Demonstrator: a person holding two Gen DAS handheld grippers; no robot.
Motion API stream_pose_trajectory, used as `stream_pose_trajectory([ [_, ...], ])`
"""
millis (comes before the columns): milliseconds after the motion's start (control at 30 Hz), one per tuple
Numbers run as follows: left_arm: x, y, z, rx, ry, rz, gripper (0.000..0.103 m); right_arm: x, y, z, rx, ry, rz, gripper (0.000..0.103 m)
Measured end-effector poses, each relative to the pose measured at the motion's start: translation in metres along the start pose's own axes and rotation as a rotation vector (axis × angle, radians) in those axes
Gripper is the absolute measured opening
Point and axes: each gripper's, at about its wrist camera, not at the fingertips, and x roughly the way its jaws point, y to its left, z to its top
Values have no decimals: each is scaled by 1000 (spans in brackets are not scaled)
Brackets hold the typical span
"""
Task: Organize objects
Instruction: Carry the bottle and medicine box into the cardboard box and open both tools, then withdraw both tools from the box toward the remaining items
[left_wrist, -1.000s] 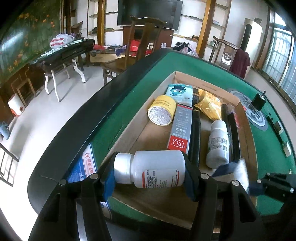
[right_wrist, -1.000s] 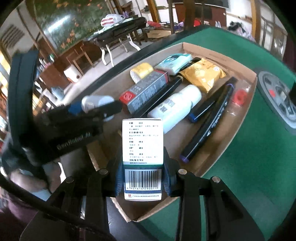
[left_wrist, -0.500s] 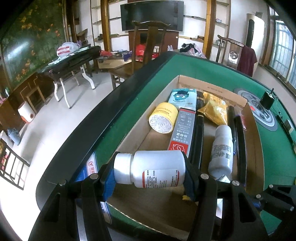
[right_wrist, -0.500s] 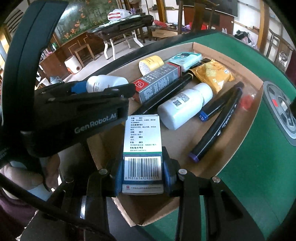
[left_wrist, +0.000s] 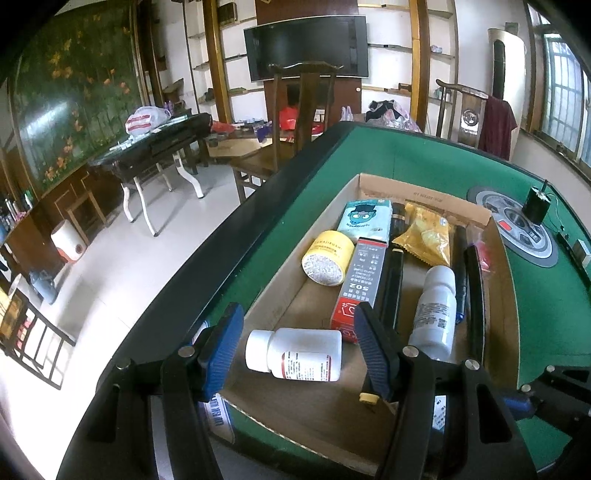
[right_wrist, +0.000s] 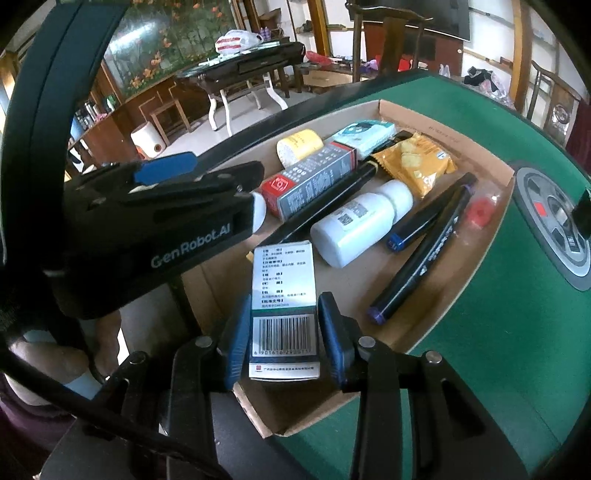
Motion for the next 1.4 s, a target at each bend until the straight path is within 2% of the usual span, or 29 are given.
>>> stream_pose_trajectory([
  [167, -7, -7, 2, 8, -10, 6, 56, -11, -6, -3, 18, -20, 5, 40],
  [467, -22, -29, 4, 49, -30, 17, 61, -28, -29, -10, 70, -48, 17, 40],
  [567, -30, -36, 7, 42, -35, -11, 61, -39, -41, -16, 84, -69, 7, 40],
  [667, -40, -45, 10, 31, -42, -76, 61, -58, -63, -24, 124, -97, -17, 40],
  [800, -51, -66, 13, 32, -46, -180, 61, -92, -109, -37, 226, -142, -64, 40],
  [933, -59, -92, 14, 66, -44, -281, 61, -135, -169, -54, 341, -204, -168, 40],
  [1033, -67, -108, 14, 93, -53, -325, 61, -166, -226, -66, 457, -243, -261, 46],
  [1133, -71, -121, 14, 111, -64, -356, 61, -193, -289, -72, 598, -276, -347, 47],
  [1233, -70, -129, 15, 113, -51, -374, 61, -204, -348, -73, 706, -267, -409, 47],
  [1300, -67, -134, 14, 113, -30, -380, 61, -200, -373, -71, 734, -233, -425, 47],
  [1400, -60, -139, 15, 103, 0, -386, 61, -183, -393, -70, 743, -167, -335, 47],
])
